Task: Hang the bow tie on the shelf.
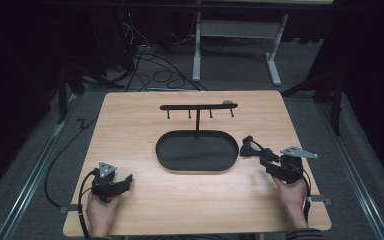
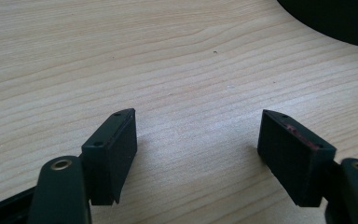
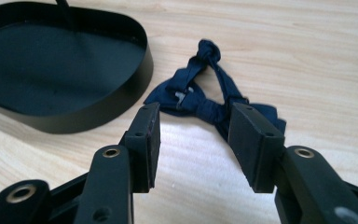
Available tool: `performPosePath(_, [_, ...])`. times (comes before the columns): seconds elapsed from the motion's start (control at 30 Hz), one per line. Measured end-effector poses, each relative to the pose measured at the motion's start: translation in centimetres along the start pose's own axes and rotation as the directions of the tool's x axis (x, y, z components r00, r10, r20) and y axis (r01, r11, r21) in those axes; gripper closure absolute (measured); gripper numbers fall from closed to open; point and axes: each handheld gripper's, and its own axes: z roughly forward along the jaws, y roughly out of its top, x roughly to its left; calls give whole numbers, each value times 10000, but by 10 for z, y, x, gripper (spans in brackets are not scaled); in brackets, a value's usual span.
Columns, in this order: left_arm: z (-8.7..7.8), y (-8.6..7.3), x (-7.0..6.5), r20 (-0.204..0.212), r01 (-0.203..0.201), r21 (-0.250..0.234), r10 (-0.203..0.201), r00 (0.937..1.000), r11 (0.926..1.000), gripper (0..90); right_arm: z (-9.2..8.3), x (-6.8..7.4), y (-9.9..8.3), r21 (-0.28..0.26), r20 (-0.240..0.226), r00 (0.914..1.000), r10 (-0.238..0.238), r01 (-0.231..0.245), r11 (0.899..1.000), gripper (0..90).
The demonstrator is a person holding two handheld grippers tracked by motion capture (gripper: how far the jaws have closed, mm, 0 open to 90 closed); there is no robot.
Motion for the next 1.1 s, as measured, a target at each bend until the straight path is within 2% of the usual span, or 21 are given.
performPosePath(0.17, [0, 0, 0, 4, 1, 1, -1, 10000, 10000, 288, 1, -2, 9, -158, 65, 10000, 22, -21, 9999, 565])
performPosePath(0.63, [0, 0, 0, 9, 5, -1, -5, 10000, 10000, 288, 15, -7, 34, -130, 93, 10000, -25, 26, 9999, 574])
performPosePath(0.93, [0, 0, 0, 3, 3, -1, -3, 10000, 10000, 288, 28, -10, 49, 141, 163, 9996, -208, 206, 9997, 577])
performPosePath(1.1, [0, 0, 0, 3, 1, 0, -1, 10000, 10000, 288, 36, -13, 53, 354, 236, 9996, -139, 131, 9993, 575])
